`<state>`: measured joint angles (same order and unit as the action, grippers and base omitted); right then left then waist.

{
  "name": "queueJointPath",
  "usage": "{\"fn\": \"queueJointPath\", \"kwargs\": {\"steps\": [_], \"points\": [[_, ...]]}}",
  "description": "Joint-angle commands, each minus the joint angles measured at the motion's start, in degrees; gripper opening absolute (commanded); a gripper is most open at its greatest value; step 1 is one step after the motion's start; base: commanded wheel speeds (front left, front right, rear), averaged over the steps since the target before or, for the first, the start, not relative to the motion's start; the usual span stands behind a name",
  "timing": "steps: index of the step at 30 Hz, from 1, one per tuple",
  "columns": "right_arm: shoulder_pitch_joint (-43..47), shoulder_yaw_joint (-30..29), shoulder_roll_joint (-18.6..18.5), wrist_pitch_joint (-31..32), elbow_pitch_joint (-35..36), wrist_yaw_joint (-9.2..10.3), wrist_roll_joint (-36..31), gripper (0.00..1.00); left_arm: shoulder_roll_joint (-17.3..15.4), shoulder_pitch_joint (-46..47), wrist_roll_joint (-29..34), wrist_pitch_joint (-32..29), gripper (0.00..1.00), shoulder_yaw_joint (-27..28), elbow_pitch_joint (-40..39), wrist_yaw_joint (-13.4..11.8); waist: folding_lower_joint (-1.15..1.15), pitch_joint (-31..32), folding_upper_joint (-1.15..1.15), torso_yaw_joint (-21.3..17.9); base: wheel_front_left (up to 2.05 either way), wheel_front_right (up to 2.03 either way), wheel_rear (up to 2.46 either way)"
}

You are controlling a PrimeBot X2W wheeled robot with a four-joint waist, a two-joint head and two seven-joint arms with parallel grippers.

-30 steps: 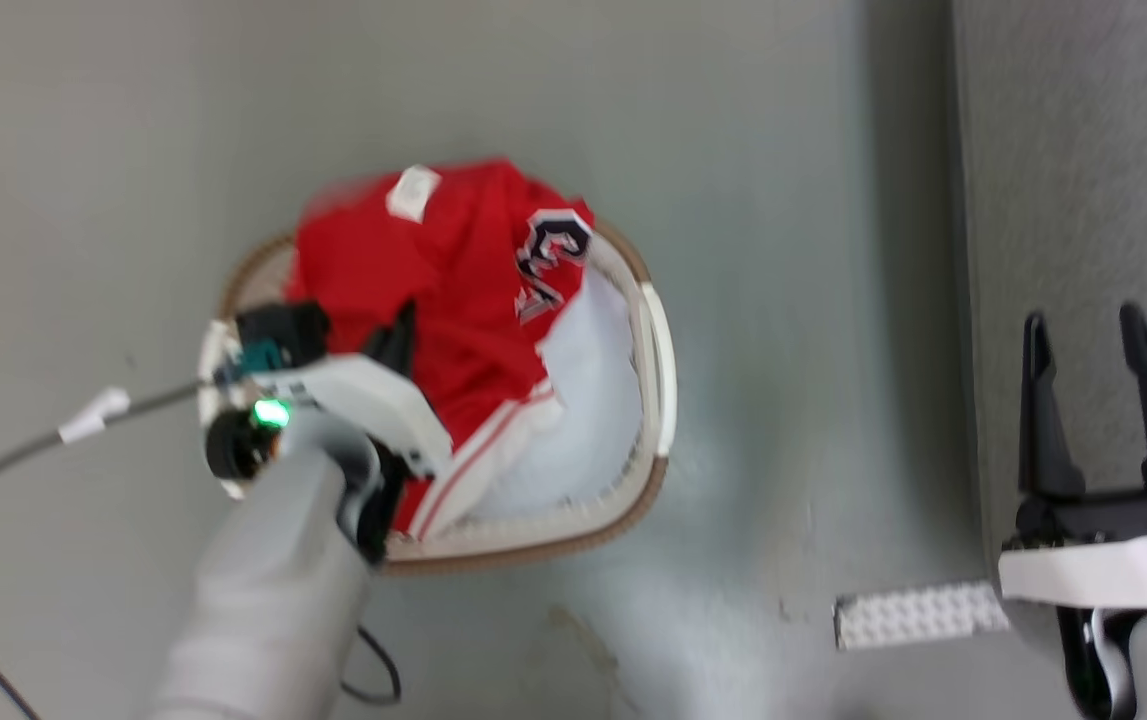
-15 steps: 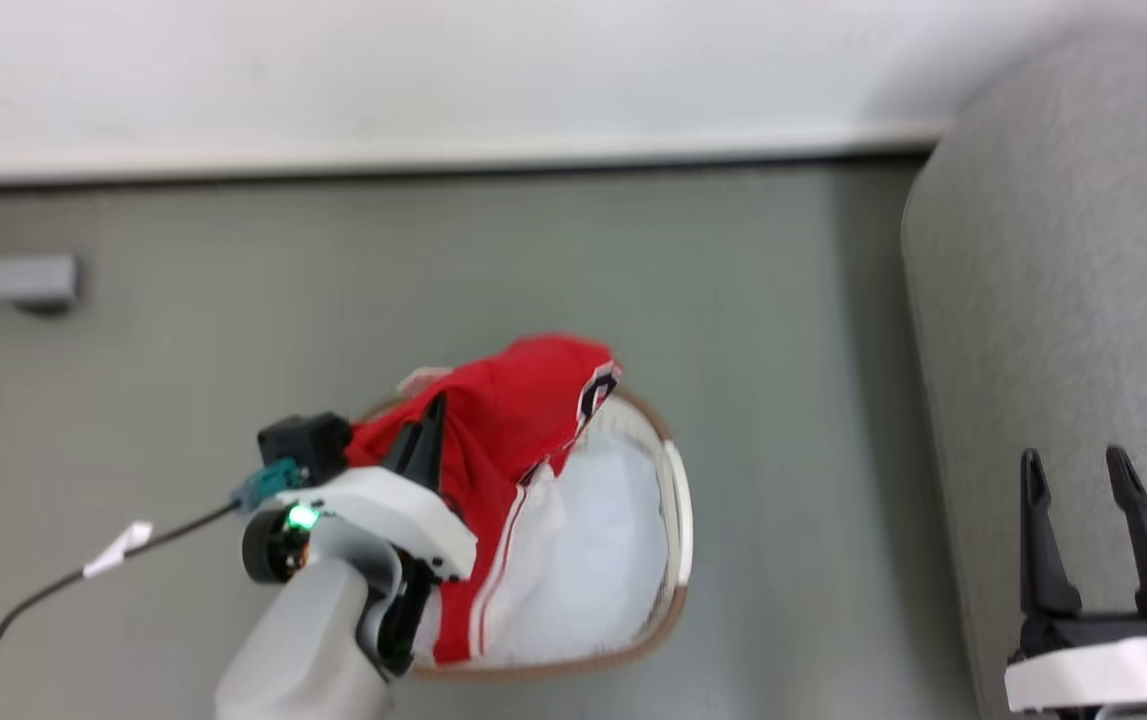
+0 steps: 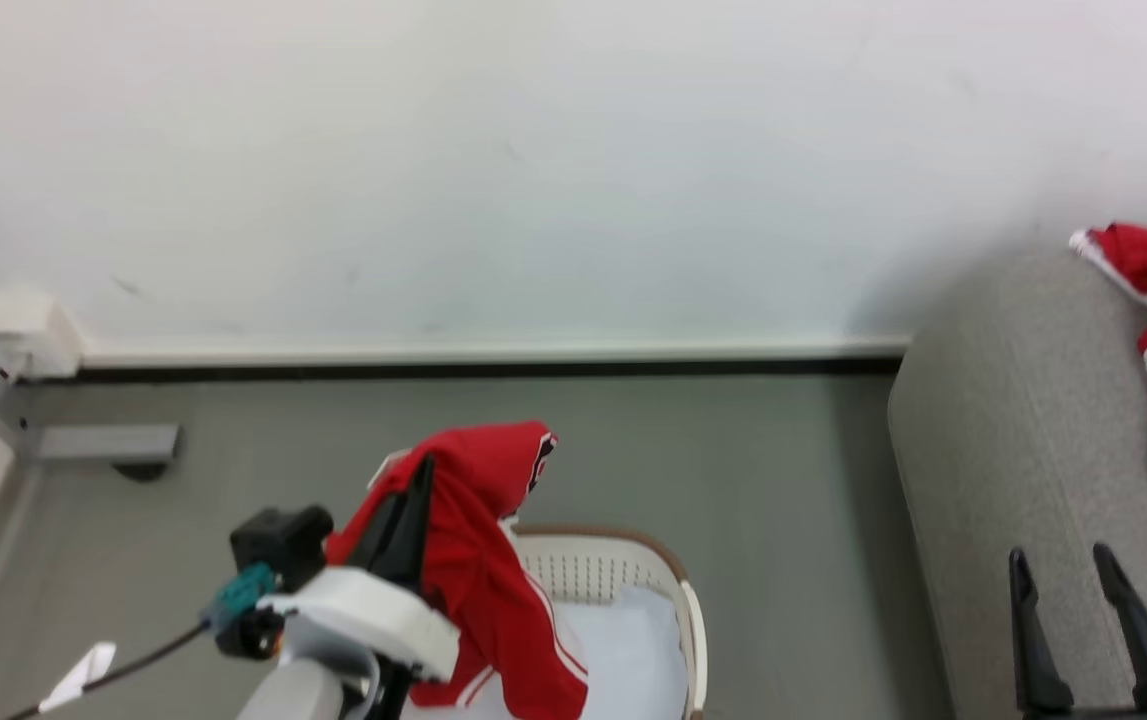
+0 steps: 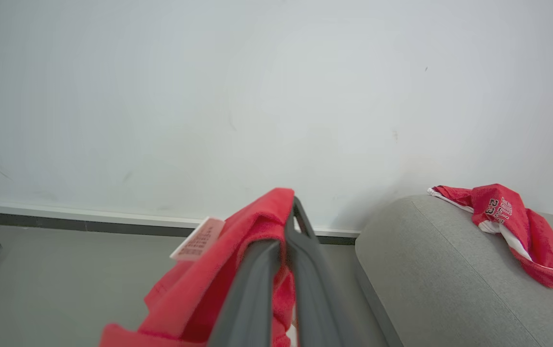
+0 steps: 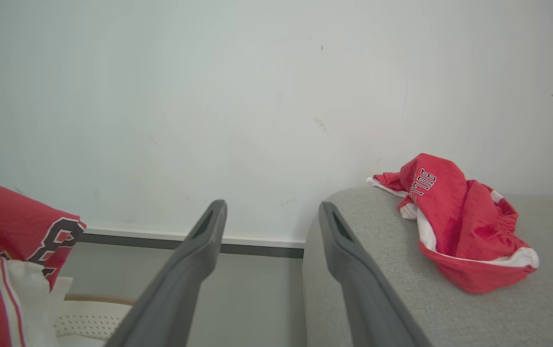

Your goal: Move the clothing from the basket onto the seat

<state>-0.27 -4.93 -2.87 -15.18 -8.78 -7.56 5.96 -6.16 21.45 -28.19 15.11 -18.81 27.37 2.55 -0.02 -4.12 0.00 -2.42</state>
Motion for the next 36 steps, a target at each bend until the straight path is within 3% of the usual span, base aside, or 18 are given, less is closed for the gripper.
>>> {"fn": "queueJointPath", "kwargs": {"steps": [1,13,18,28,36], "points": [[1.6,0.2,-0.1,0.1,0.0,0.15,-0.7,1.0,-1.2,-2.5,1.4,-0.3,0.0,-0.2,-1.9,-0.4,0.02,3.3,0.0,0.8,0.0,0.0,0.0],[4.7,0.8,-0.1,0.1,1.2,0.14,-0.5,1.0,-6.6,-13.6,0.4,-6.7,0.0,0.0,-19.0,-4.0,0.02,7.5,0.0,0.7,0.0,0.0,0.0],[4.7,4.0,-0.6,0.1,2.5,0.15,0.0,1.0,-7.4,-14.9,0.2,-9.1,0.0,-0.6,-24.4,-4.3,0.02,7.3,0.0,0.9,0.0,0.0,0.0],[-3.2,24.7,-11.8,0.4,4.8,0.15,7.8,1.0,-7.3,-12.2,-0.3,-14.9,0.0,-4.5,-31.9,-2.3,0.02,7.1,0.0,-0.2,0.0,0.0,0.0],[-15.0,41.4,-18.6,4.4,6.4,0.15,14.0,1.0,-3.3,-6.2,0.6,-17.0,0.0,-10.5,-30.0,0.7,0.02,7.2,0.0,-0.6,0.0,0.0,0.0]]}}
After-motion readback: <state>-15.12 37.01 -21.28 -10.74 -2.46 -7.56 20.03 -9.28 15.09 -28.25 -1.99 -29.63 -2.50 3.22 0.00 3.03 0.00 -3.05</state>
